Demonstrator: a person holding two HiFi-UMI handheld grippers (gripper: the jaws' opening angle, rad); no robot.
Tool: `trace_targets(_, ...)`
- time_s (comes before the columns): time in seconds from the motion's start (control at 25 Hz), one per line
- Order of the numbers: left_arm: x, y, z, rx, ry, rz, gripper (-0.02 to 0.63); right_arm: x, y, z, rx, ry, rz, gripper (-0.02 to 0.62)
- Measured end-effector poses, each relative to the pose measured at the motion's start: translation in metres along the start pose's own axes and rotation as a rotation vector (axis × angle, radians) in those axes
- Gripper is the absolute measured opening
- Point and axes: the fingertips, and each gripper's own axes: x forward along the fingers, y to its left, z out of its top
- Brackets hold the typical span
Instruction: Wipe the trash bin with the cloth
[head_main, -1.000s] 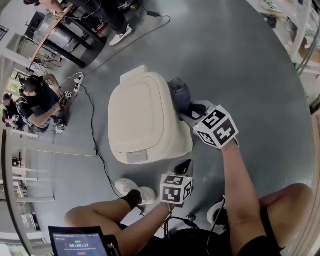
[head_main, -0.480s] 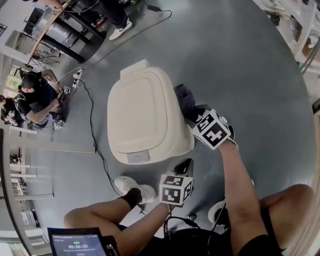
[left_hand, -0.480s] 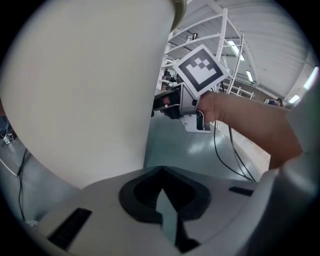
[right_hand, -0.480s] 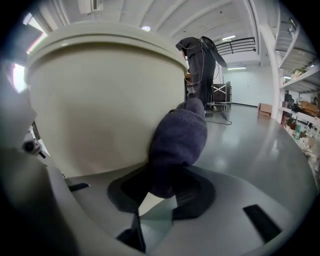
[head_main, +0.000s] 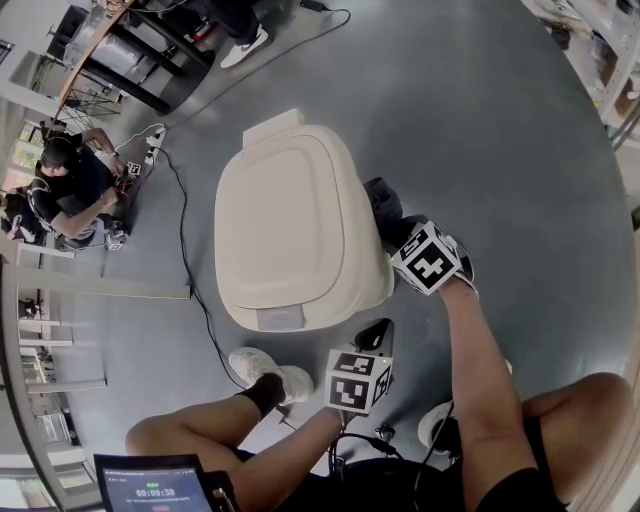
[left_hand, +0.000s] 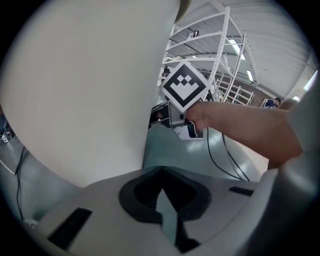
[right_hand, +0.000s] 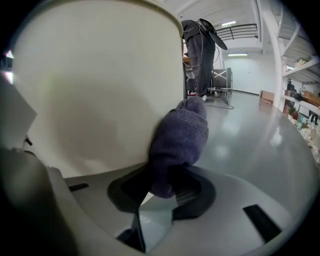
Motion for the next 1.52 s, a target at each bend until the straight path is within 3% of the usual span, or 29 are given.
trace_targets(0.68,0.006,-0.008,-0.004,0.009,0.021,-0.005,-0.002,0.029,-0.006,-0.052,0.197,0.086,-0.015,0.109)
trace_targets(0.84,0.007,-0.012,0.000,-0.008,0.008,-0.006,-0.002,0.031,-0.007,-0.060,0.297,0.106,-0.038,0.109)
trace_targets(1.24,0.009,-0.022,-0.001,0.002,0.000,-0.037,-0.002,0.005,-0.021,-0.057,0.370,0.043,-0.150,0.109)
trace_targets(1.52,-0.011,-0.017,0.005,0.072,-0.012,-0.102,-0.002,-0.020,-0.025,-0.039,0.391,0.010,-0.248,0.109)
